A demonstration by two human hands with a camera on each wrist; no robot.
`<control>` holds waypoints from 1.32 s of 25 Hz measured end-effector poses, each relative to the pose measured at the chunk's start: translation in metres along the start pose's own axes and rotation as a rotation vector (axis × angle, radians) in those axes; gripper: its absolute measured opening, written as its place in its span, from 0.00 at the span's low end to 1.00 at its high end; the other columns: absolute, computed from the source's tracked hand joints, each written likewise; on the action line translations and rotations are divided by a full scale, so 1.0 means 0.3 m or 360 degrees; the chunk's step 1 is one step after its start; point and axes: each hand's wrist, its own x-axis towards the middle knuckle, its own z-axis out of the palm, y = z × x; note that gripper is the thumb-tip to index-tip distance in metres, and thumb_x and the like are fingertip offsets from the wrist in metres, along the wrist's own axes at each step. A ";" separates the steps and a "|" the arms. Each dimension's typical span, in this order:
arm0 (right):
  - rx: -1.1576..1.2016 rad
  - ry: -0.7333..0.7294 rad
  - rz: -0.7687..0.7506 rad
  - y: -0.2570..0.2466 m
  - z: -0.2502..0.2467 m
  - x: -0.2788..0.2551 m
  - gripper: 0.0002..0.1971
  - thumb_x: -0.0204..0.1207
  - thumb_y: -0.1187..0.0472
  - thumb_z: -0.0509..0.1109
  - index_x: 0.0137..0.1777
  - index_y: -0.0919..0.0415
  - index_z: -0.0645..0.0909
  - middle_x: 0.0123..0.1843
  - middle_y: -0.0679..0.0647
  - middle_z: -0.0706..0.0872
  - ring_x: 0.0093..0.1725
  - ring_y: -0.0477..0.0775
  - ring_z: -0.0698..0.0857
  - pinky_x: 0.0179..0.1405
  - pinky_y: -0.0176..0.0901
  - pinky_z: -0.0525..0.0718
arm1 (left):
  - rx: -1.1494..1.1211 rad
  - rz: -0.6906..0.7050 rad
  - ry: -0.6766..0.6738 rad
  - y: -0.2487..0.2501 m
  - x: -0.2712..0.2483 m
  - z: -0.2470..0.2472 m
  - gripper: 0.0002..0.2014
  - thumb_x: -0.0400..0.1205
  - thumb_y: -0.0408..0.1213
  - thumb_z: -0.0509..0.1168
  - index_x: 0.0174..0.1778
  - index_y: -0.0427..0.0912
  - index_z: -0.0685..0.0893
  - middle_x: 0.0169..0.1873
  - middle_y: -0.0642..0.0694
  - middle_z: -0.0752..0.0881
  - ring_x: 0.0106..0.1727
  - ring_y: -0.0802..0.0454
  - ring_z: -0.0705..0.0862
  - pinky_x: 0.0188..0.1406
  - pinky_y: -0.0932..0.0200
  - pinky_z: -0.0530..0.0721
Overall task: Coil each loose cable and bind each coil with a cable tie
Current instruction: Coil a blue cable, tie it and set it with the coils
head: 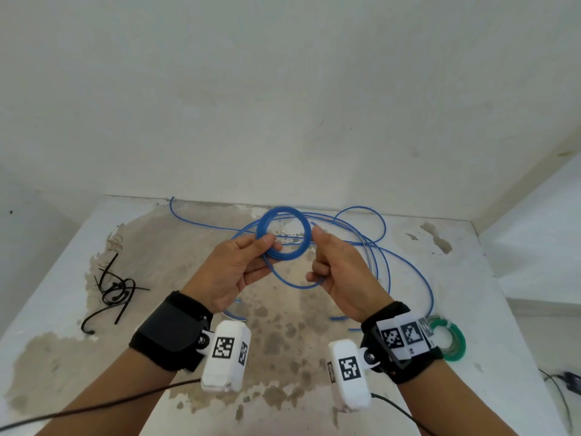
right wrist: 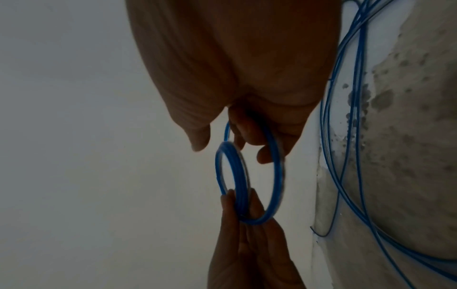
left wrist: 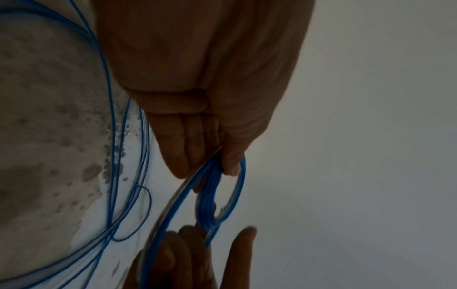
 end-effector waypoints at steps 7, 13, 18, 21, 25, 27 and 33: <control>-0.0111 0.0041 0.0002 0.024 0.005 0.010 0.10 0.85 0.56 0.71 0.48 0.58 0.73 0.31 0.50 0.62 0.25 0.45 0.63 0.28 0.39 0.75 | 0.0061 -0.0039 0.0021 -0.018 -0.020 0.005 0.12 0.82 0.43 0.70 0.52 0.39 0.91 0.48 0.44 0.93 0.47 0.54 0.92 0.49 0.62 0.89; -0.0195 0.0054 0.0052 0.017 -0.005 -0.016 0.14 0.82 0.48 0.73 0.52 0.60 0.81 0.29 0.48 0.66 0.26 0.46 0.61 0.27 0.39 0.69 | 0.0124 -0.0061 -0.0047 -0.019 -0.036 -0.004 0.15 0.79 0.44 0.71 0.55 0.38 0.90 0.47 0.46 0.93 0.46 0.54 0.92 0.50 0.62 0.90; -0.0246 0.0170 -0.0013 0.025 0.008 -0.030 0.15 0.83 0.50 0.72 0.55 0.65 0.82 0.29 0.39 0.80 0.24 0.44 0.63 0.25 0.37 0.68 | 0.0132 -0.0068 -0.0014 -0.024 -0.036 -0.011 0.12 0.82 0.43 0.69 0.53 0.38 0.91 0.47 0.45 0.93 0.46 0.55 0.91 0.51 0.62 0.89; -0.0213 0.0201 0.0078 0.030 0.026 -0.032 0.21 0.79 0.44 0.75 0.60 0.62 0.87 0.42 0.47 0.81 0.26 0.45 0.63 0.23 0.39 0.66 | 0.0251 -0.0095 -0.0083 -0.025 -0.055 -0.024 0.13 0.83 0.43 0.70 0.55 0.38 0.91 0.48 0.46 0.93 0.49 0.53 0.92 0.53 0.61 0.89; -0.0449 0.0204 0.0069 0.039 0.065 -0.043 0.21 0.75 0.39 0.76 0.55 0.56 0.92 0.44 0.49 0.87 0.24 0.44 0.67 0.23 0.39 0.67 | 0.0417 -0.0169 -0.0209 -0.012 -0.087 -0.069 0.12 0.82 0.44 0.70 0.57 0.44 0.91 0.50 0.46 0.94 0.54 0.52 0.92 0.54 0.60 0.87; -0.0484 0.0243 0.0021 0.058 0.092 -0.048 0.19 0.76 0.43 0.77 0.54 0.59 0.92 0.39 0.48 0.84 0.24 0.43 0.67 0.23 0.37 0.68 | 0.0432 -0.0177 -0.0196 -0.008 -0.091 -0.094 0.12 0.82 0.44 0.70 0.57 0.44 0.91 0.50 0.46 0.94 0.53 0.52 0.92 0.52 0.60 0.87; -0.0412 0.0238 0.0079 0.093 0.182 -0.041 0.17 0.79 0.42 0.73 0.52 0.55 0.93 0.39 0.47 0.84 0.24 0.43 0.69 0.22 0.38 0.66 | 0.0299 -0.0212 -0.0195 -0.004 -0.099 -0.187 0.15 0.80 0.44 0.71 0.57 0.38 0.91 0.51 0.42 0.93 0.49 0.53 0.92 0.44 0.64 0.88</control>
